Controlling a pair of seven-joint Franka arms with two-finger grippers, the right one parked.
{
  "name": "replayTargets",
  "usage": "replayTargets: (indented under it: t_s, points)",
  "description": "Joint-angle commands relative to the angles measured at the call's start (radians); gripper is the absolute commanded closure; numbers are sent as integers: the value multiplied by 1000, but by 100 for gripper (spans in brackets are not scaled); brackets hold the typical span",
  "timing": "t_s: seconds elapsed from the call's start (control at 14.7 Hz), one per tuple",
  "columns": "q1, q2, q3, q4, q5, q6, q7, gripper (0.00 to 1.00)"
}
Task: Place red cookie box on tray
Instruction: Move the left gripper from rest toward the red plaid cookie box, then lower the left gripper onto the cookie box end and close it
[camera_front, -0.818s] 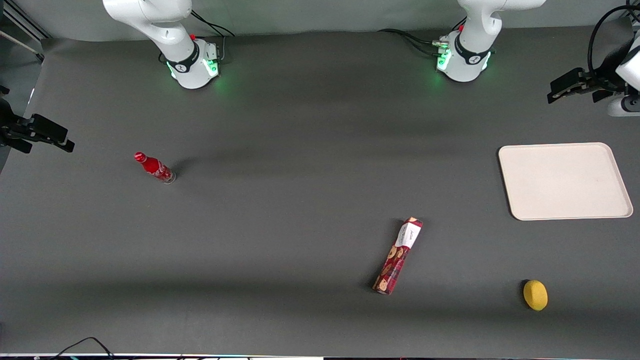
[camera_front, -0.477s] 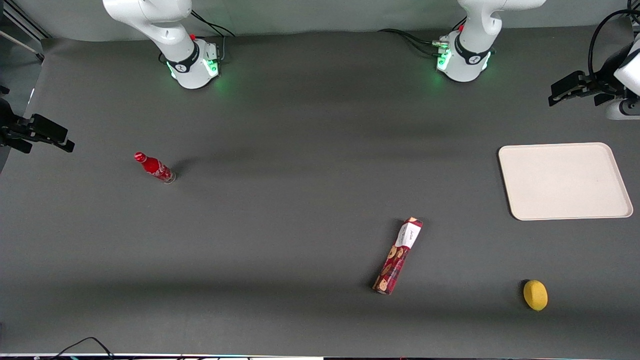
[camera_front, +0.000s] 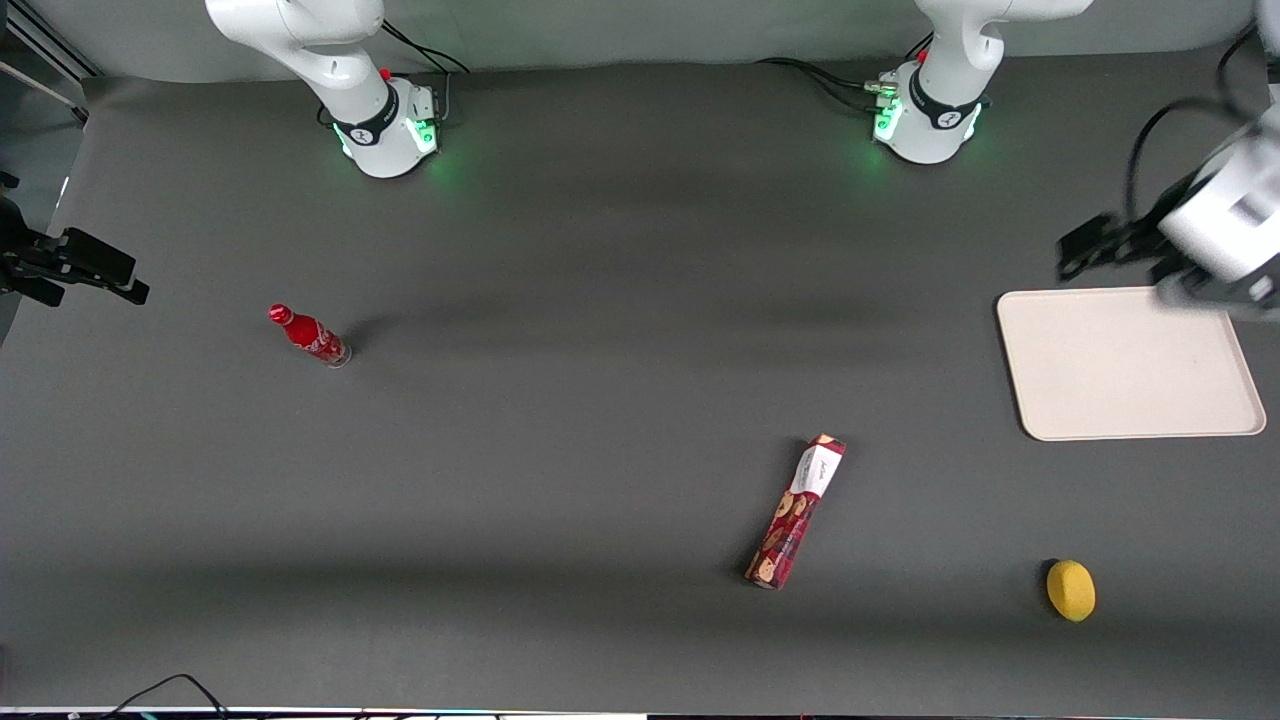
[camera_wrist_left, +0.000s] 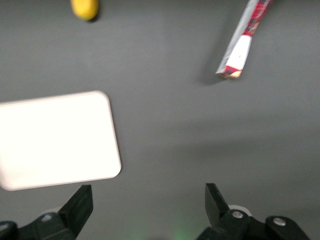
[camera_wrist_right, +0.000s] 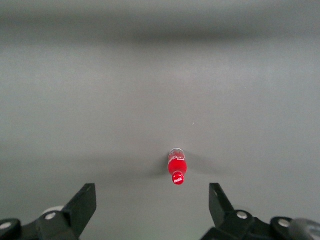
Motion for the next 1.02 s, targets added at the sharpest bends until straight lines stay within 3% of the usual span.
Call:
replayTargets:
  t_s: [0.0,0.14,0.41,0.95]
  points:
    - [-17,276,-45,247,-56,11,-28,0]
    - [-23,376,-105,264,-47,158,-136,0]
    - [-46,566,-196,261,-21,382,-177,0]
    - [-81,786,-236,200,67,709,-227,0]
